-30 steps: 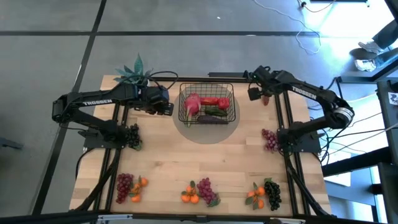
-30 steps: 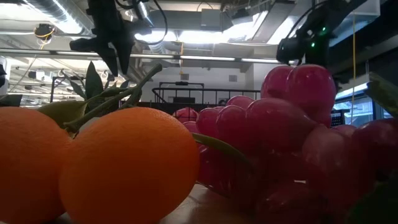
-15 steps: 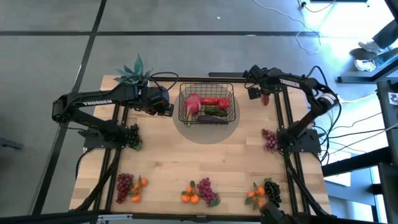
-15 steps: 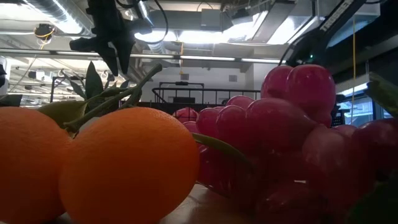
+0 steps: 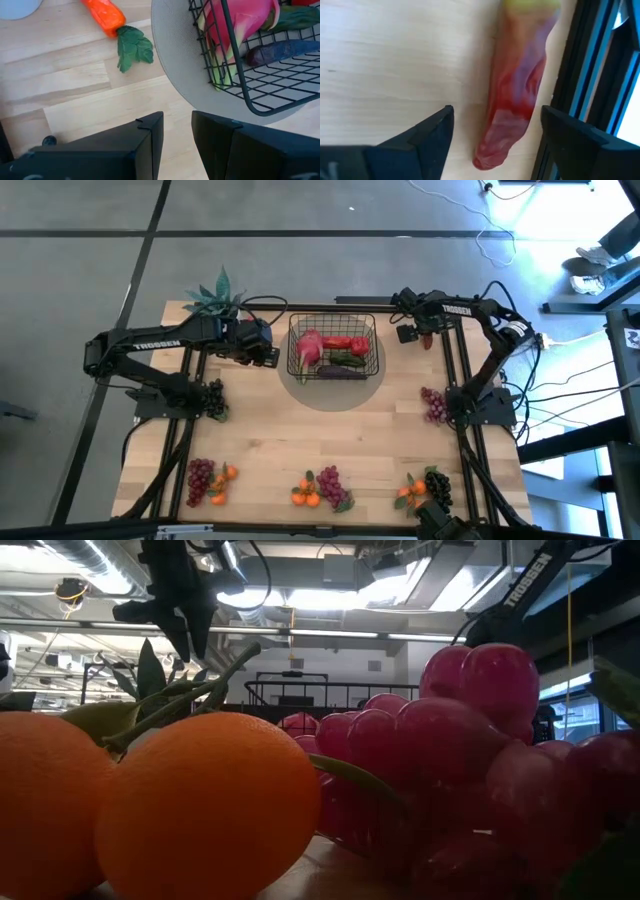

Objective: Build produce basket
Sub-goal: Put the dark red chili pepper into the black wire basket

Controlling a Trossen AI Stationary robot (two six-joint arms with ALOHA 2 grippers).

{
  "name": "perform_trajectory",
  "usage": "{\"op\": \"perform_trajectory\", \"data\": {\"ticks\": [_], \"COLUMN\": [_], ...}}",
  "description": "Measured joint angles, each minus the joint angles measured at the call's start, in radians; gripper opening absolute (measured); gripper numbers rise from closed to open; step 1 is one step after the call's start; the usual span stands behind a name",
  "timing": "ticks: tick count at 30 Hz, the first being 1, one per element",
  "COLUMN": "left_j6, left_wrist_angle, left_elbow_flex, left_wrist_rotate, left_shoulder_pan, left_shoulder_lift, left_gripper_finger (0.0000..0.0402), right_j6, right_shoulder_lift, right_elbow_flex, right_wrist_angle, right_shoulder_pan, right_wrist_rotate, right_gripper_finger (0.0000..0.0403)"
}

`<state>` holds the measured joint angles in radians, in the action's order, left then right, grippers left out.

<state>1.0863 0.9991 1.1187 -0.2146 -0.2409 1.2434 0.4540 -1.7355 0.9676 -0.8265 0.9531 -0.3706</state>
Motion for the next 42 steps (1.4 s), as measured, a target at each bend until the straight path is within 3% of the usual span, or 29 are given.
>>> {"op": "perform_trajectory", "data": {"ticks": [25, 36, 42], "left_j6": [-0.011, -0.024, -0.026], "left_wrist_angle": [0.002, 0.002, 0.002], "left_elbow_flex": [0.0, 0.0, 0.0], "left_wrist_rotate": [0.0, 0.0, 0.0], "left_shoulder_pan": [0.0, 0.0, 0.0], "left_shoulder_lift": [0.0, 0.0, 0.0], "left_gripper_finger": [0.009, 0.009, 0.009], "right_j6": [-0.042, -0.135, -0.143], "right_shoulder_lift": [0.001, 0.012, 0.099], "right_elbow_flex": [0.0, 0.002, 0.001], "right_wrist_angle": [0.03, -0.032, -0.081], "right_shoulder_pan": [0.013, -0.044, -0.101], "right_wrist_rotate": [0.019, 0.036, 0.067], "right_gripper_finger": [0.0062, 0.0057, 0.0057]}}
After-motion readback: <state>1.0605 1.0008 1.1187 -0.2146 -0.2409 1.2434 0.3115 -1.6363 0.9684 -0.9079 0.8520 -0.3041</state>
